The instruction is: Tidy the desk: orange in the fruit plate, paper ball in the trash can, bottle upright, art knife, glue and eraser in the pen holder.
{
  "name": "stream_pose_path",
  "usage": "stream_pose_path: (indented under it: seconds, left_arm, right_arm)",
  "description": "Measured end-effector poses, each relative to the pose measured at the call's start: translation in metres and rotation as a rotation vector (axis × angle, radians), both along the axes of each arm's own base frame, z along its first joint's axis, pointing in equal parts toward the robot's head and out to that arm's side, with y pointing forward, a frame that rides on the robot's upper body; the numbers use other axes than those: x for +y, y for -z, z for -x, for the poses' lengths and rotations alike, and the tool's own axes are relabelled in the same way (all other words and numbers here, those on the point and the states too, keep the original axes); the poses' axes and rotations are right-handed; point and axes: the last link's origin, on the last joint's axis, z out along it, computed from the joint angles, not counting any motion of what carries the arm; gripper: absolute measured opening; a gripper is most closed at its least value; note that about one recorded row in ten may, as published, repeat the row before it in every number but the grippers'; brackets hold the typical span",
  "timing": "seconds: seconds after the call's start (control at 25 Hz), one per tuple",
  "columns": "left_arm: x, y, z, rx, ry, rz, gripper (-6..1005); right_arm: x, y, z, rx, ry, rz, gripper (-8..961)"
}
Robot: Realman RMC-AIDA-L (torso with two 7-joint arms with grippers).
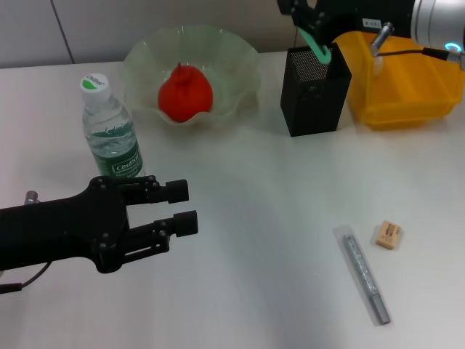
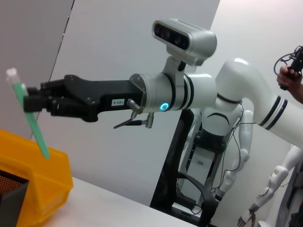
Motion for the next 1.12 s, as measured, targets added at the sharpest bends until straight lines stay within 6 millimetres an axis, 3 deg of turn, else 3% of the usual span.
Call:
stream_pose_path:
  seconds: [0.36,0.76,1.12]
  left_arm:
    - [0.0,0.0,0.001,-0.002,0.006,-0.01,485]
    - [-0.001,0.003,0.004,-0.026,0.0,-0.026,485]
    - [0.0,0.003,0.004,-0.048,-0.006,-0.034,484]
  right_arm:
    - [0.01,0.0,-0.032,0.172,-0.138,-0.168,173]
    - [0.021,0.012,-0.066,0.202,-0.123,-0.342,174]
    - [0.017,0.017,-0.076,0.277,-0.131,-0.421,174]
